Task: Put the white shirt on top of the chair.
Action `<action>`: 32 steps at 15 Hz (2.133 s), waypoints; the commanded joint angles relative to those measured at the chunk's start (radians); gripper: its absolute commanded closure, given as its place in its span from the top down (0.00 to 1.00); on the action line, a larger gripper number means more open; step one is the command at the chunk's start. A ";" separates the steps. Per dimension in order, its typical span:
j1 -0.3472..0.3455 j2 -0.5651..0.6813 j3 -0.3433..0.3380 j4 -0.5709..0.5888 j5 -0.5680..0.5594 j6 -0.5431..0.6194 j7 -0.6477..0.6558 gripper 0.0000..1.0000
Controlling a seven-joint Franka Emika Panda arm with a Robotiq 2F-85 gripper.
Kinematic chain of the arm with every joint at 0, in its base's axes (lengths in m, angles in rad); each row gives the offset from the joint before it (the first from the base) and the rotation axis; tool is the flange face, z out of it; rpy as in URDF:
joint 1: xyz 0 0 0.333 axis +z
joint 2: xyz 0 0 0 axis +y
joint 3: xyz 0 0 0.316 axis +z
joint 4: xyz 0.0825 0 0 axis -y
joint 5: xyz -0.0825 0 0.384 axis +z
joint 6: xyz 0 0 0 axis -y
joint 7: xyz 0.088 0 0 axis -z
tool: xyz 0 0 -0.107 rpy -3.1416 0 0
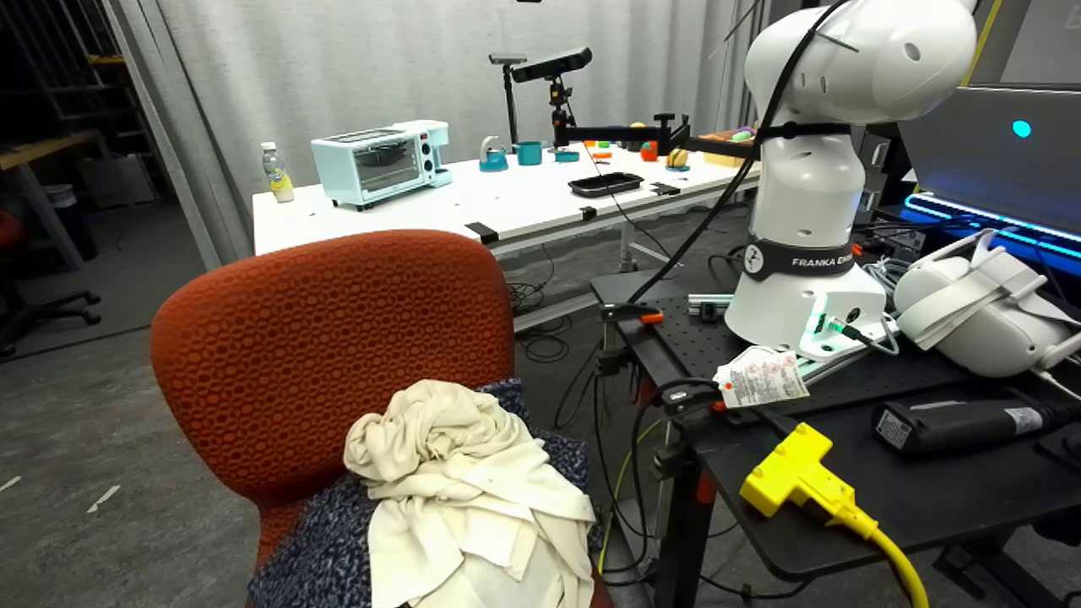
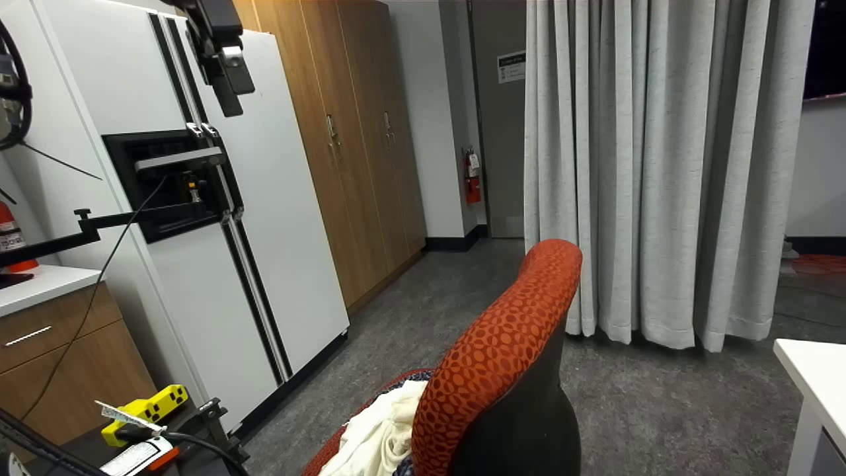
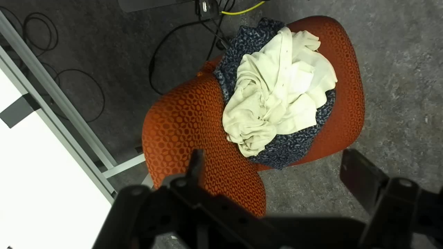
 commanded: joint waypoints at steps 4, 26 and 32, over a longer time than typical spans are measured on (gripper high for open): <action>0.009 0.001 -0.006 0.002 -0.005 -0.002 0.005 1.00; 0.012 0.005 -0.007 0.001 0.000 0.011 0.004 1.00; 0.026 0.015 -0.018 0.010 -0.007 -0.016 -0.065 1.00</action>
